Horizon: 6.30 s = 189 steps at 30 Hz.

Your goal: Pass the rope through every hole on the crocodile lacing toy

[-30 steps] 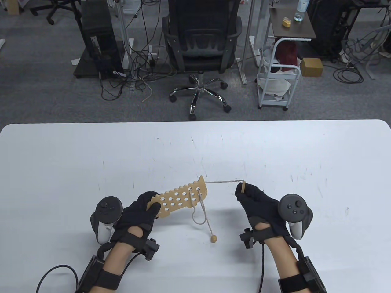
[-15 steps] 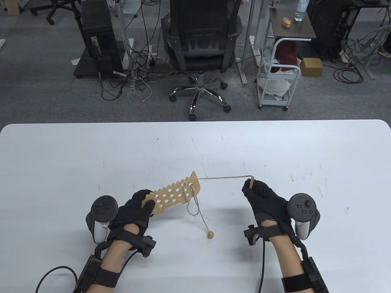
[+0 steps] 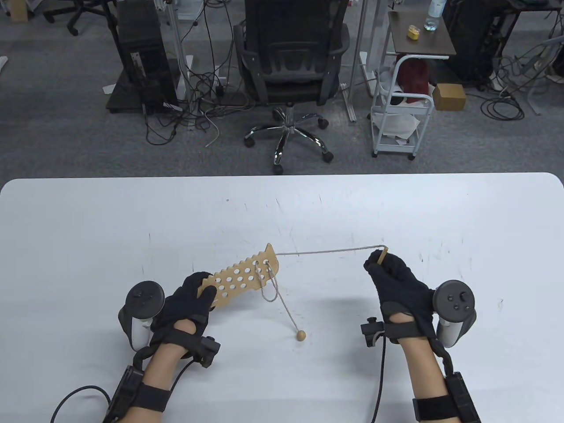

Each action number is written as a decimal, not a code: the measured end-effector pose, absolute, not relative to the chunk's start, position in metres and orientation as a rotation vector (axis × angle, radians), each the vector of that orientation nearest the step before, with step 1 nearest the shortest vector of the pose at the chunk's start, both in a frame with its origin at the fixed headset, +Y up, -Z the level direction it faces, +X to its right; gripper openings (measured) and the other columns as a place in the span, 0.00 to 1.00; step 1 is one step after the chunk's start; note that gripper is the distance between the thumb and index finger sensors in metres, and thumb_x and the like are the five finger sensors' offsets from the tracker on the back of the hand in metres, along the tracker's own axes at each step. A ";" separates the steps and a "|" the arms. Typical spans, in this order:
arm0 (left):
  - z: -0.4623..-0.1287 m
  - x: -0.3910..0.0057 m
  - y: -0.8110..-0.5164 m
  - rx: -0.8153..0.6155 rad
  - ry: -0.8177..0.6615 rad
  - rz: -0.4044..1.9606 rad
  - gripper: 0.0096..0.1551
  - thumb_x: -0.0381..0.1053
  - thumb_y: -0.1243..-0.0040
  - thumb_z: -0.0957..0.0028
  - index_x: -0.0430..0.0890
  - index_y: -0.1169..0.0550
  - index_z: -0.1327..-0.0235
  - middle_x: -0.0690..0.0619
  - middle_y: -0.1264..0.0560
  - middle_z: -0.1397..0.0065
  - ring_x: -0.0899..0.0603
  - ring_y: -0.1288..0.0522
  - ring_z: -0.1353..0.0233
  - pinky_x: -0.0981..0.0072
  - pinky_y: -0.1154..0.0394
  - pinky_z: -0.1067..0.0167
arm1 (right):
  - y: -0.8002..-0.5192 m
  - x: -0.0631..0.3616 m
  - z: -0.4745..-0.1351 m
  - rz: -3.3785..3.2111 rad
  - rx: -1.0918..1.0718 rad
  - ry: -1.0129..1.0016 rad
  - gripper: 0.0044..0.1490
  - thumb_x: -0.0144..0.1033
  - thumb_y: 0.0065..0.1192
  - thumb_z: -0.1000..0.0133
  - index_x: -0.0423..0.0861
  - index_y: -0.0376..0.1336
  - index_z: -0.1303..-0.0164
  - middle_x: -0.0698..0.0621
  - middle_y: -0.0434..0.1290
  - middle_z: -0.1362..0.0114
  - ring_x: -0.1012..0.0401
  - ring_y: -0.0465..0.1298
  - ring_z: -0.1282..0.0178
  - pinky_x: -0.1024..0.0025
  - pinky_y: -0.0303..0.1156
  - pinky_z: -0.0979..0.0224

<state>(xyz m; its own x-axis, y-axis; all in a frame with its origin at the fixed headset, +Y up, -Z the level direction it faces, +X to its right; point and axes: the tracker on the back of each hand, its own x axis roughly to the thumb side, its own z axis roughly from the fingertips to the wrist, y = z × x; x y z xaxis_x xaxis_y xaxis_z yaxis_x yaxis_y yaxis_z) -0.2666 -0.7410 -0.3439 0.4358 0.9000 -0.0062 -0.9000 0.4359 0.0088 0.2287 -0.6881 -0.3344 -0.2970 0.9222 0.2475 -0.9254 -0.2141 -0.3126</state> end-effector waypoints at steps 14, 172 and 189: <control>-0.349 -0.284 -0.748 0.035 0.094 1.116 0.30 0.56 0.38 0.57 0.53 0.26 0.39 0.54 0.19 0.44 0.44 0.18 0.51 0.45 0.29 0.34 | -0.678 0.251 -0.329 1.728 -0.040 -0.572 0.25 0.40 0.72 0.49 0.51 0.71 0.41 0.48 0.82 0.40 0.46 0.78 0.36 0.37 0.60 0.28; -0.326 -0.208 -0.722 -0.047 -0.401 1.061 0.30 0.56 0.37 0.58 0.54 0.26 0.39 0.56 0.20 0.43 0.44 0.18 0.49 0.44 0.30 0.32 | -0.761 0.126 -0.333 1.389 0.158 0.303 0.47 0.66 0.52 0.46 0.42 0.64 0.29 0.38 0.71 0.28 0.39 0.66 0.29 0.33 0.52 0.28; -0.326 -0.211 -0.721 -0.017 -0.378 1.035 0.30 0.56 0.37 0.58 0.54 0.26 0.39 0.56 0.19 0.43 0.44 0.18 0.49 0.44 0.30 0.32 | -0.756 0.113 -0.328 1.388 0.289 0.369 0.52 0.74 0.54 0.50 0.45 0.64 0.28 0.38 0.65 0.23 0.38 0.61 0.25 0.33 0.48 0.26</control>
<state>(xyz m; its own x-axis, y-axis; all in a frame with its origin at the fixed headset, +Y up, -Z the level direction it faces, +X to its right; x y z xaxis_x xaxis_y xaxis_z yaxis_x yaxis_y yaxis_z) -0.2105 -0.7213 -0.3261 0.4520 0.8410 0.2975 -0.8350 0.5162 -0.1905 0.1131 -0.7564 -0.3282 0.1407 0.9865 -0.0838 -0.8976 0.1628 0.4097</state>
